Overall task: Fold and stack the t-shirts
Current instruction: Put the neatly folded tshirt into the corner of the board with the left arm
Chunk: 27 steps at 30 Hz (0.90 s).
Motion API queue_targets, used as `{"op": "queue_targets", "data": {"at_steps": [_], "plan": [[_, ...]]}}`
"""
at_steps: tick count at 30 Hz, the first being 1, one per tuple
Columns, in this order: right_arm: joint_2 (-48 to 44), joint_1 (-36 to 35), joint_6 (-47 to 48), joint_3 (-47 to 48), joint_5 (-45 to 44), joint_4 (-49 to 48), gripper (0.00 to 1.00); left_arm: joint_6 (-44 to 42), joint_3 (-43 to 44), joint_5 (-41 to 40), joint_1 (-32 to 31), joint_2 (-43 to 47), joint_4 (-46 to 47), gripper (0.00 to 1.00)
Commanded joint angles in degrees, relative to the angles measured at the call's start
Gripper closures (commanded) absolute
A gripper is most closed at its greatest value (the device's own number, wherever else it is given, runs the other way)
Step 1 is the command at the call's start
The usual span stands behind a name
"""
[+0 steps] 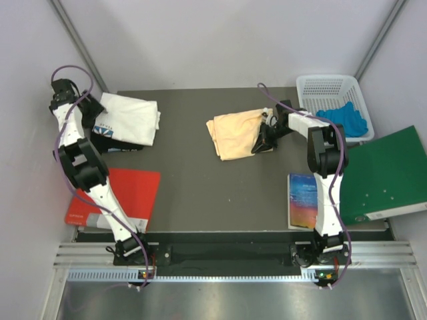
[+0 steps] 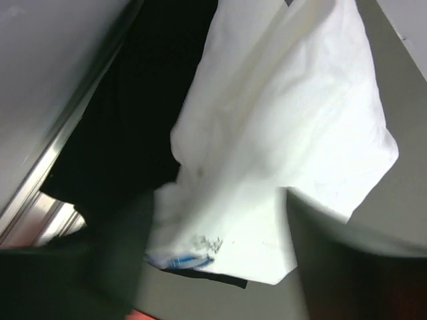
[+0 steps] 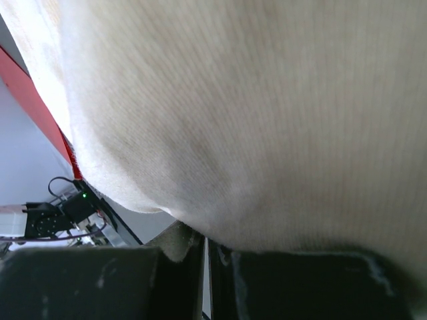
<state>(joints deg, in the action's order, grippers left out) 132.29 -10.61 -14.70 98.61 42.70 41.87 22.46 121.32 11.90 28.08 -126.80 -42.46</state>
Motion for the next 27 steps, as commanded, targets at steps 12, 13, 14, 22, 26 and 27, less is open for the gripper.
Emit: {"op": "queue_targets", "data": {"at_steps": [12, 13, 14, 22, 26, 27], "plan": [[-1.2, -0.5, 2.0, -2.6, -2.7, -1.0, 0.99, -0.8, -23.4, -13.8, -8.4, 26.5, 12.3, 0.01], [-1.2, -0.5, 2.1, -2.5, -2.7, -0.8, 1.00, 0.6, -25.9, -12.9, -8.4, 28.4, 13.3, 0.01], [-1.3, -0.6, 2.2, -2.4, -2.8, -0.8, 0.99, 3.8, -29.1, -12.2, -8.4, 31.8, 14.1, 0.01], [-1.6, -0.6, 4.8, -3.2, -2.7, 0.8, 0.99, 13.7, -50.2, -8.2, -8.4, 40.8, 16.1, 0.01], [-2.5, -0.6, 4.6, -5.4, -1.8, -0.4, 0.99, 19.0, -54.9, -10.1, -8.1, 40.2, 13.8, 0.01], [-2.6, -0.5, 4.3, -5.8, -1.7, -0.6, 0.99, 19.6, -55.6, -10.1, -8.0, 39.8, 14.0, 0.01]]}}
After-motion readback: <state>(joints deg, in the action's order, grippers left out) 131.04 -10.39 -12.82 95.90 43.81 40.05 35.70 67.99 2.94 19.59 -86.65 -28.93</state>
